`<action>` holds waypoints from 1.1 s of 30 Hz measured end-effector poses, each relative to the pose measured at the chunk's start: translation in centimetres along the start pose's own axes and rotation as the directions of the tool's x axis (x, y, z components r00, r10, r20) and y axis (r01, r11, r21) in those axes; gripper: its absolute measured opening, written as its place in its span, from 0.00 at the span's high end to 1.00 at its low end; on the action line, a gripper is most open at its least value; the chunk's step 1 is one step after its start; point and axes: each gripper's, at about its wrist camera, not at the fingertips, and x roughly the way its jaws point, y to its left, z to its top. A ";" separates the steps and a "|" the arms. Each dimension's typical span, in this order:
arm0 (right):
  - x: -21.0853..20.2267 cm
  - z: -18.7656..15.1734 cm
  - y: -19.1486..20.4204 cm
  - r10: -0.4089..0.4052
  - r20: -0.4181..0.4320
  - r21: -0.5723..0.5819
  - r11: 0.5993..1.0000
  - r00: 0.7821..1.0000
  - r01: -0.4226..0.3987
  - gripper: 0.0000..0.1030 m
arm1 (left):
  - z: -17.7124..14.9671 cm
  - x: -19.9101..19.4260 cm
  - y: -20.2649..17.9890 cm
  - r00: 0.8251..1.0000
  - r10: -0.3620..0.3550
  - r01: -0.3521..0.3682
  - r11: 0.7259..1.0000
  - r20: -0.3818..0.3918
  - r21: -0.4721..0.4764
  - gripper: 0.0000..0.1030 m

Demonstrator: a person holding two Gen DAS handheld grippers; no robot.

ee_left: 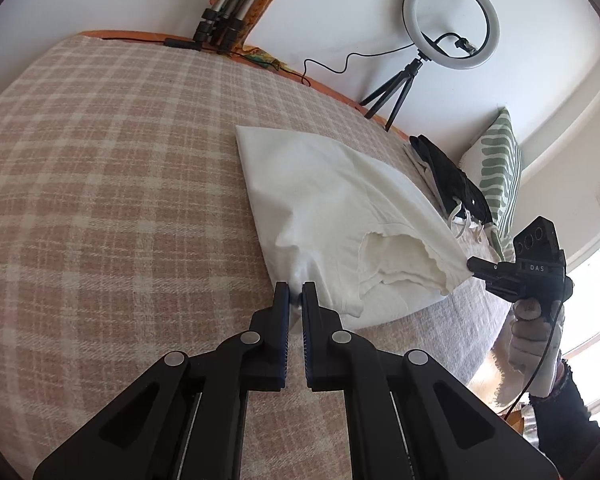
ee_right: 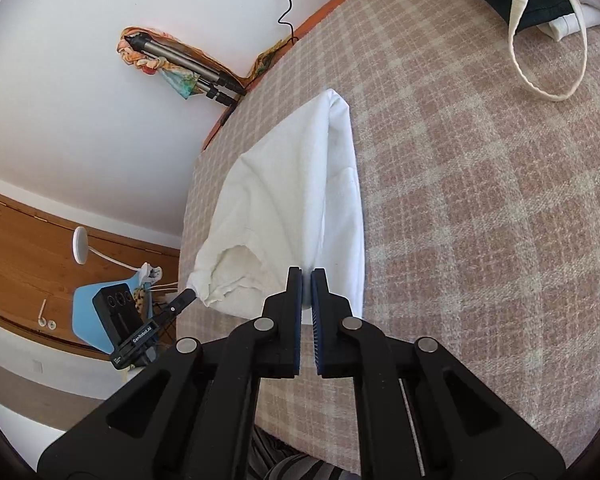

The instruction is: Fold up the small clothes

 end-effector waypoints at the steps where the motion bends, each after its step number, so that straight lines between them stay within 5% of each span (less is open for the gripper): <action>1: 0.2 -0.1 -0.7 -0.001 -0.006 0.022 1.000 1.000 0.001 0.94 | -0.3 0.1 0.4 1.000 -0.007 0.007 1.000 -0.001 -0.015 0.96; 4: 0.0 0.3 -2.2 0.008 0.009 0.071 0.997 1.000 -0.008 0.94 | -0.6 -0.2 1.2 0.999 -0.045 0.046 0.997 0.021 -0.063 0.96; 8: -1.5 0.5 -0.6 -0.073 0.057 -0.043 0.996 0.996 0.075 0.94 | -0.6 -1.1 0.7 0.998 -0.054 0.054 0.997 0.015 -0.046 0.94; 11: -2.2 0.0 1.2 -0.063 0.054 -0.126 0.990 0.997 0.070 0.72 | -0.5 -1.4 0.8 0.999 -0.044 0.044 0.998 0.005 -0.052 0.82; 13: -2.2 -0.5 2.5 -0.125 0.070 -0.198 0.971 0.990 0.137 0.48 | -0.4 -1.3 1.3 0.998 -0.059 0.059 0.994 0.004 -0.088 0.75; 14: -1.9 -0.7 2.9 -0.153 0.068 -0.221 0.961 0.986 0.164 0.47 | -0.4 -1.2 1.7 0.997 -0.077 0.077 0.990 0.004 -0.116 0.74; 18: -0.3 -0.8 1.8 -0.181 0.025 -0.170 0.968 0.983 0.182 0.47 | -0.6 -0.1 2.3 0.991 -0.137 0.135 0.972 0.001 -0.192 0.74; 21: 0.8 -0.6 0.4 -0.122 -0.001 -0.085 0.989 0.992 0.122 0.47 | -0.9 0.6 1.5 0.989 -0.149 0.146 0.973 -0.003 -0.180 0.75; 23: 1.4 -0.6 0.3 -0.110 -0.008 -0.074 0.991 0.994 0.109 0.62 | -0.9 0.5 1.0 0.992 -0.125 0.126 0.978 0.014 -0.167 0.83; 24: 1.6 -0.5 0.5 -0.110 -0.016 -0.078 0.991 0.994 0.108 0.88 | -0.9 0.4 0.9 0.991 -0.129 0.131 0.976 0.024 -0.171 0.89; 25: 1.7 -0.4 0.6 -0.107 -0.026 -0.080 0.991 0.994 0.104 0.91 | -0.8 0.2 0.7 0.991 -0.134 0.137 0.975 0.029 -0.174 0.98; 33: -0.3 -0.1 0.2 0.014 -0.012 -0.043 0.999 1.000 -0.015 0.94 | -2.0 -0.9 -0.1 0.991 -0.131 0.135 0.977 0.035 -0.167 0.98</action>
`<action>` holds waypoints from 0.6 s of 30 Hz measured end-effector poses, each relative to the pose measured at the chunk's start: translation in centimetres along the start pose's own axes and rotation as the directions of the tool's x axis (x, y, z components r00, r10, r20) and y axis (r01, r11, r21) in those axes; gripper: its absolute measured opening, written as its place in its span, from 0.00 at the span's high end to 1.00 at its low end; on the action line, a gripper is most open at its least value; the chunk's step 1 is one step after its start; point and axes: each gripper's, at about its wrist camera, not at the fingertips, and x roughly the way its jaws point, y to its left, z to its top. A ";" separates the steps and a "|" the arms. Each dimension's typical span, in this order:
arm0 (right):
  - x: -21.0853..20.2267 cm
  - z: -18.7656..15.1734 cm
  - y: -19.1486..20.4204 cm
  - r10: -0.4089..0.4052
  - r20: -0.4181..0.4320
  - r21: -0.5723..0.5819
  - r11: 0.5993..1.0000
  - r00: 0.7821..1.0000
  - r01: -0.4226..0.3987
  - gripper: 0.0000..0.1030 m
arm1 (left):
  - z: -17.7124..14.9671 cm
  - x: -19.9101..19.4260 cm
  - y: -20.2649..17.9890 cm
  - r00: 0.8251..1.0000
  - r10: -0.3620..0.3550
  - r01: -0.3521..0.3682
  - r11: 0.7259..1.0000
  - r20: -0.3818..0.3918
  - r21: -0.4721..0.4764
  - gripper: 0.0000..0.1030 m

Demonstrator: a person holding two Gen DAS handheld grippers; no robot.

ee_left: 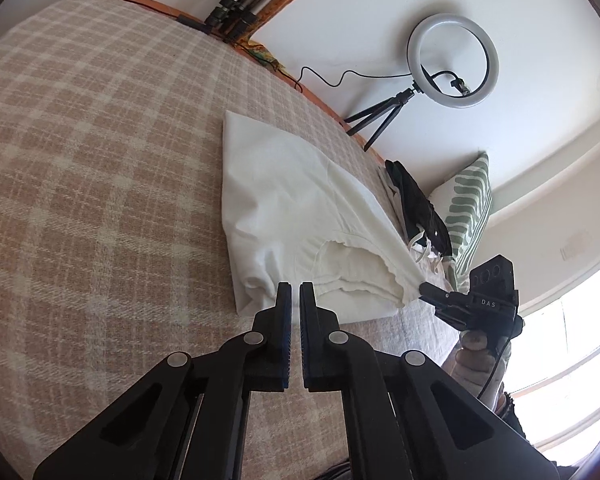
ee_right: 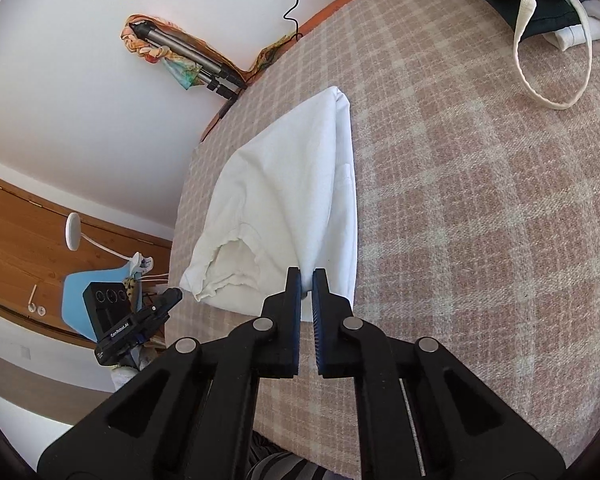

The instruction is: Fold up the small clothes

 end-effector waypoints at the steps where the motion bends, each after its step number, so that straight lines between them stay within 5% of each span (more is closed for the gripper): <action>1: 0.2 -0.2 -0.4 -0.013 -0.014 0.009 1.000 1.000 0.013 0.94 | -0.5 0.4 0.3 0.999 0.039 -0.038 0.999 -0.018 0.013 0.98; 6: 0.5 -1.2 0.0 -0.126 -0.049 -0.091 0.988 0.991 0.121 0.90 | -1.3 -0.1 0.9 0.997 0.051 -0.051 0.999 -0.052 0.001 0.97; 9: -1.0 -0.9 2.4 -0.252 0.017 -0.201 0.947 0.968 0.250 0.63 | -0.4 -1.7 0.7 0.999 0.039 -0.039 0.999 0.005 -0.003 0.80; 10: -1.5 -0.6 3.6 -0.277 0.062 -0.241 0.928 0.959 0.284 0.61 | 0.0 -2.0 0.6 0.999 0.037 -0.037 0.999 0.026 -0.002 0.70; 13: -1.8 0.6 7.6 -0.245 0.106 -0.342 0.901 0.964 0.267 0.61 | 0.9 -1.9 1.1 0.999 -0.001 0.004 0.999 0.046 -0.049 0.56; 18: 2.4 2.5 13.9 -0.182 0.063 -0.441 0.877 0.981 0.191 0.61 | 1.6 -0.1 2.7 0.997 -0.061 0.069 0.984 0.052 -0.163 0.58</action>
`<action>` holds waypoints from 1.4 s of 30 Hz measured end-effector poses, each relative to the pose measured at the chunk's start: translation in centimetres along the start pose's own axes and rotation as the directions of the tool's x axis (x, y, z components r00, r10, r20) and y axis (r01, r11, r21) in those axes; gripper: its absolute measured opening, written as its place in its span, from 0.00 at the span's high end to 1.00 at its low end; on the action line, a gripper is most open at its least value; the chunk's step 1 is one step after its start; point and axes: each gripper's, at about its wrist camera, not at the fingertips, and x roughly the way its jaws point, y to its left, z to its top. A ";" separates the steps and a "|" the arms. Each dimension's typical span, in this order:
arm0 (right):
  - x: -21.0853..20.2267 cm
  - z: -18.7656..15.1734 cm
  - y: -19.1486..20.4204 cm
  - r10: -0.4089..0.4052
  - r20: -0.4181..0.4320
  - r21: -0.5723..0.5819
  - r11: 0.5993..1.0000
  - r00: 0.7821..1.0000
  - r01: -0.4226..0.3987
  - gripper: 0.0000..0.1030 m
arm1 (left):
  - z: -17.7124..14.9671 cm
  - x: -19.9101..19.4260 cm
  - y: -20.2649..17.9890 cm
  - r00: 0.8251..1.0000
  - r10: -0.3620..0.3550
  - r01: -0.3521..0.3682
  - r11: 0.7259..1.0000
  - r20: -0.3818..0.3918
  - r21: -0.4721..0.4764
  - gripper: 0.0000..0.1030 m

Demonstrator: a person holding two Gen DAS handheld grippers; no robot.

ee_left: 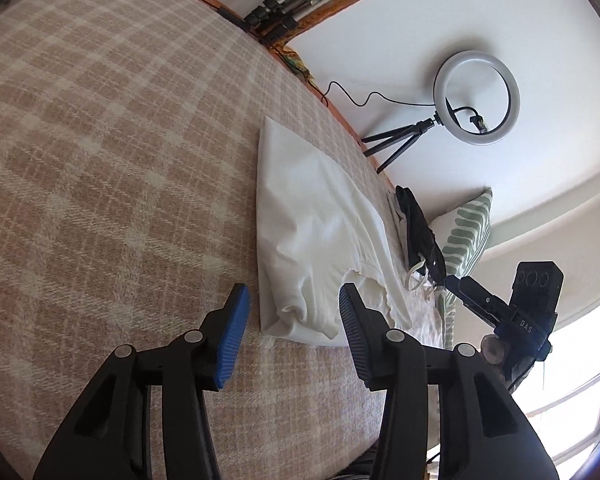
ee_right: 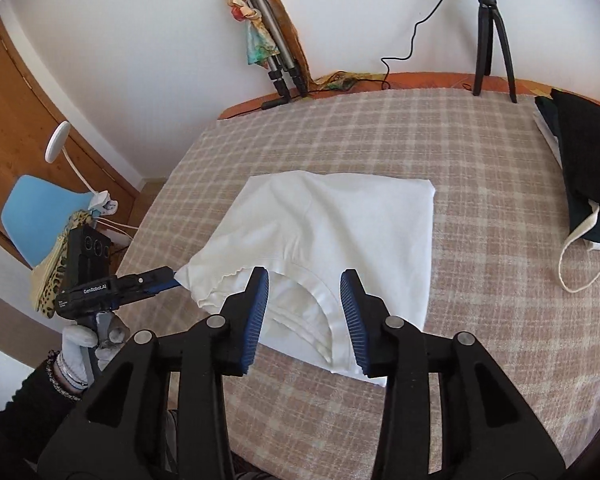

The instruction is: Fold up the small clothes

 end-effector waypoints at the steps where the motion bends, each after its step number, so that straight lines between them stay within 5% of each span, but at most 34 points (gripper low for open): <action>1: 1.2 0.5 1.0 0.018 -0.015 -0.015 1.000 1.000 -0.018 0.61 | 0.0 0.2 0.3 1.000 -0.017 0.017 1.000 0.001 -0.017 0.61; 4: 4.8 1.2 4.1 0.041 -0.060 -0.078 0.996 0.997 -0.046 0.61 | -0.4 0.9 0.8 0.999 -0.032 0.031 0.998 -0.019 -0.049 0.98; 9: 9.8 1.4 6.8 0.057 -0.127 -0.142 0.987 0.990 -0.075 0.61 | -1.5 0.1 1.1 1.000 -0.026 0.027 0.999 0.011 -0.039 0.98; 14: 13.6 0.5 6.5 0.018 -0.237 -0.136 0.989 0.971 -0.052 0.61 | -2.0 0.3 1.5 0.998 0.065 -0.065 0.998 -0.023 0.012 0.98; 20: 7.7 0.8 4.4 0.115 -0.173 -0.120 0.983 0.978 -0.137 0.61 | -0.7 -2.9 -1.5 0.992 0.108 -0.116 0.983 0.059 0.142 0.98; 25: 3.1 1.3 0.6 0.068 -0.086 -0.073 0.995 0.994 -0.075 0.61 | 0.7 -0.9 -6.0 0.996 0.084 -0.086 0.949 0.018 0.303 0.94; 34: 4.9 -1.7 -3.6 -0.023 -0.108 -0.007 1.000 0.994 0.022 0.61 | 0.6 6.4 -5.7 0.972 0.186 -0.121 0.921 -0.146 0.369 0.94; 39: 7.0 -3.3 -4.2 -0.003 -0.189 0.003 1.000 0.982 0.004 0.61 | -0.3 5.9 -4.8 0.960 0.197 -0.108 0.917 -0.200 0.383 0.94; 42: 5.1 -2.3 -3.9 0.007 -0.155 -0.056 0.998 0.988 -0.016 0.61 | 0.8 4.6 -5.9 0.962 0.180 -0.094 0.925 -0.206 0.369 0.94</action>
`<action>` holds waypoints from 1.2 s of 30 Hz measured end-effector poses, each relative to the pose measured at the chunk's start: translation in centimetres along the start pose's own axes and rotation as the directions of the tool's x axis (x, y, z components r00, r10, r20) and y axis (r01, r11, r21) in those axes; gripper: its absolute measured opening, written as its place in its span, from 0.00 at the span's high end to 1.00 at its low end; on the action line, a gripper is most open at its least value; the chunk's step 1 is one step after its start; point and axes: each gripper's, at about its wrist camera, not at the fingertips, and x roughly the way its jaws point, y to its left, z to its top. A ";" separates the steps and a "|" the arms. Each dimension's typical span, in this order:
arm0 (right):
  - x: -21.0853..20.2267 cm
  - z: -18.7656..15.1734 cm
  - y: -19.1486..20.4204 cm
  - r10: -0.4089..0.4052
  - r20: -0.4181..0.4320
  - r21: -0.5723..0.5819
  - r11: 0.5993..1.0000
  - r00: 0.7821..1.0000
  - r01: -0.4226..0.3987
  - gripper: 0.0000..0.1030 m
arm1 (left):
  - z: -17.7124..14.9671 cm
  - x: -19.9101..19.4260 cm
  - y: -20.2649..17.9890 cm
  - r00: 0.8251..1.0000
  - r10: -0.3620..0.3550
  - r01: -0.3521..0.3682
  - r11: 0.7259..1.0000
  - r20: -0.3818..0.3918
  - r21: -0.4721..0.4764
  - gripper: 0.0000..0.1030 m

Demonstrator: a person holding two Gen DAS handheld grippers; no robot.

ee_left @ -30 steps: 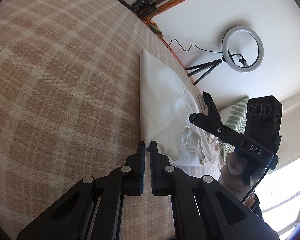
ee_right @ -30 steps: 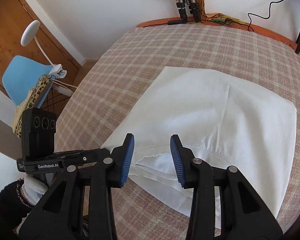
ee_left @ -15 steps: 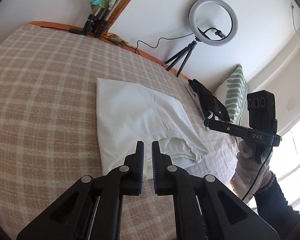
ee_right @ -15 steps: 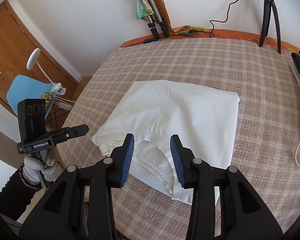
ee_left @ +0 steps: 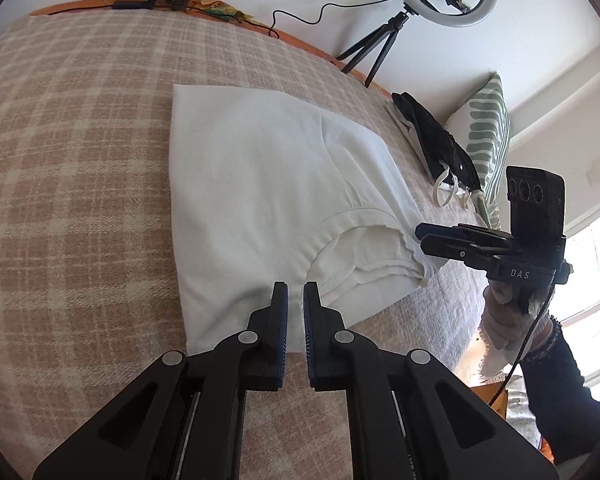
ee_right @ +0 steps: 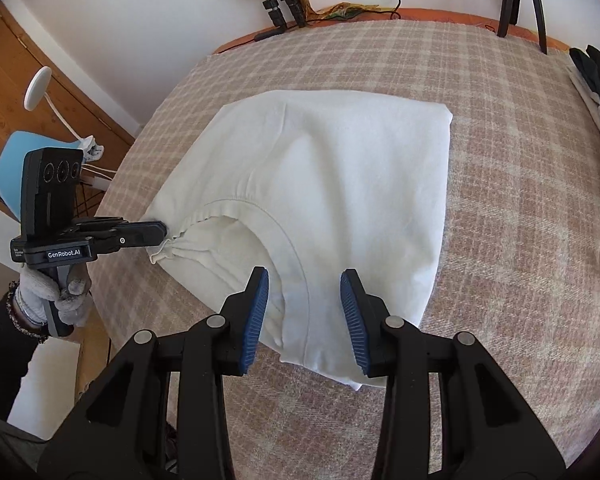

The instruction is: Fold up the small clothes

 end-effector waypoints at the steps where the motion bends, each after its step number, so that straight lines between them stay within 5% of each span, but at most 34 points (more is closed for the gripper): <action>1: -1.1 0.5 -0.1 0.014 0.027 -0.008 1.000 1.000 -0.013 0.61 | 0.6 -0.6 -0.5 1.000 0.002 -0.003 1.000 0.012 0.021 0.94; 5: -3.4 3.1 -2.3 -0.009 0.111 0.027 1.000 0.994 0.006 0.59 | 3.9 -0.7 -2.4 0.999 0.004 -0.008 0.997 0.047 0.074 0.94; 7: -3.0 4.2 -4.5 -0.015 0.126 0.098 0.995 0.992 0.003 0.46 | 5.6 0.2 -3.3 0.998 0.013 -0.019 0.995 0.059 0.097 0.94; 9: -2.1 5.0 -6.8 -0.017 0.131 0.169 0.986 0.991 -0.006 0.46 | 7.0 1.4 -4.0 0.998 0.009 -0.016 0.993 0.058 0.113 0.94; 14: 0.8 5.4 -13.2 0.127 0.163 0.378 0.908 0.978 -0.181 0.47 | 8.5 4.5 -5.5 0.999 0.014 -0.021 0.981 0.038 0.195 0.94; 18: 2.4 5.1 -15.6 0.281 0.205 0.439 0.830 0.938 -0.344 0.56 | 8.7 6.6 -6.0 0.999 0.037 -0.039 0.970 0.013 0.241 0.94; 21: 3.3 5.2 -15.2 0.292 0.177 0.425 0.839 0.940 -0.341 0.62 | 8.7 7.7 -5.1 0.999 0.038 -0.036 0.978 -0.005 0.207 0.94; 27: 3.9 6.2 -14.4 0.370 0.208 0.406 0.810 0.905 -0.424 0.69 | 8.3 8.2 -4.0 0.999 0.042 -0.040 0.984 -0.013 0.173 0.94; 32: 5.9 7.1 -15.4 0.347 0.210 0.466 0.786 0.914 -0.406 0.71 | 8.1 8.4 -4.0 0.999 0.049 -0.045 0.982 -0.022 0.182 0.94; 34: 5.9 7.1 -15.6 0.314 0.241 0.475 0.787 0.918 -0.393 0.91 | 8.0 8.8 -4.0 0.998 0.051 -0.045 0.982 -0.026 0.185 0.94; 36: 5.4 7.1 -15.5 0.249 0.258 0.471 0.811 0.933 -0.347 0.93 | 7.7 9.1 -3.8 0.998 0.053 -0.046 0.981 -0.034 0.188 0.94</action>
